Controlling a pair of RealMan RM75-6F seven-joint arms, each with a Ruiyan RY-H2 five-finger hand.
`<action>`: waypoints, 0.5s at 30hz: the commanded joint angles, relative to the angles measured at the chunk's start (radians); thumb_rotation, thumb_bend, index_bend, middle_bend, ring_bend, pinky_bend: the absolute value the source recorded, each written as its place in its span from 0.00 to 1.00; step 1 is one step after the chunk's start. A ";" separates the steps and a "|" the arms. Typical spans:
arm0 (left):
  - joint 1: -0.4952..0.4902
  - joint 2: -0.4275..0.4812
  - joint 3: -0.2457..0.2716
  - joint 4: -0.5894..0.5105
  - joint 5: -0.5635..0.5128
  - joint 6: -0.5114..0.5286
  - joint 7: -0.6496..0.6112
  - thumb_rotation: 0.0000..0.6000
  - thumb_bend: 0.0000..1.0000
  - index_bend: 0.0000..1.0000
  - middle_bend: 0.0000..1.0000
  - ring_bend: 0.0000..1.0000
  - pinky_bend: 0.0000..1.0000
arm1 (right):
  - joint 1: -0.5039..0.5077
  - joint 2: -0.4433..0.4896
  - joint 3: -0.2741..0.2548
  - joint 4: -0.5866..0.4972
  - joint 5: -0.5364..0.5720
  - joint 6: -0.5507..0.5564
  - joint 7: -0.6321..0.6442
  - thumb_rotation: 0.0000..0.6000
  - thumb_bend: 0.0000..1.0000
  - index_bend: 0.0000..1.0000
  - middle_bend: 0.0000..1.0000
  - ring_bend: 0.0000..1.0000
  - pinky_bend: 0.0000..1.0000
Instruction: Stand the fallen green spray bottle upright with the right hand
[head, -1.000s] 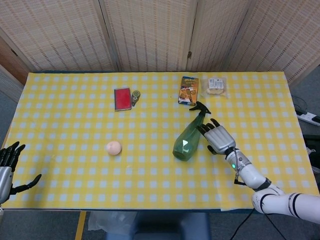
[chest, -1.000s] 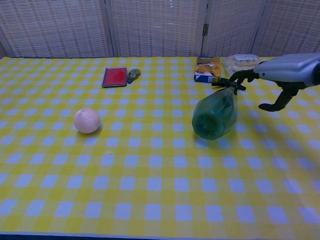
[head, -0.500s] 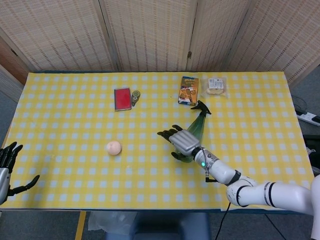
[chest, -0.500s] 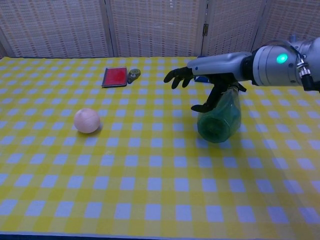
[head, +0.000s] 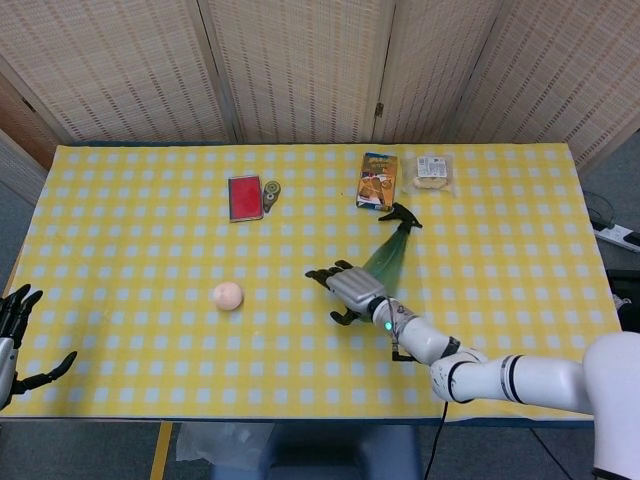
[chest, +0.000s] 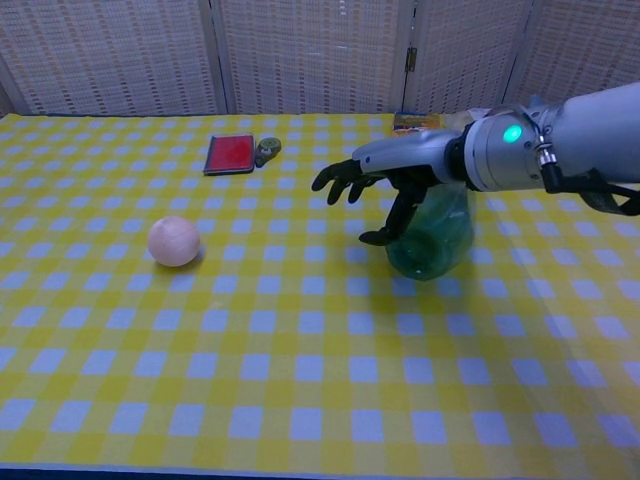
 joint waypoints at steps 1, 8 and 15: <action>0.000 0.001 0.000 -0.001 0.000 -0.001 0.000 0.53 0.26 0.00 0.05 0.05 0.02 | 0.006 -0.005 -0.015 0.005 -0.008 -0.008 0.007 1.00 0.46 0.06 0.14 0.14 0.00; -0.001 0.001 0.001 -0.001 0.001 -0.003 0.000 0.53 0.26 0.00 0.05 0.05 0.02 | -0.004 0.090 -0.095 -0.074 -0.019 -0.008 -0.014 1.00 0.46 0.04 0.14 0.14 0.00; -0.005 -0.004 0.001 -0.006 0.005 -0.006 0.022 0.53 0.26 0.00 0.05 0.05 0.02 | -0.043 0.229 -0.181 -0.175 -0.039 0.031 -0.033 1.00 0.46 0.03 0.14 0.14 0.00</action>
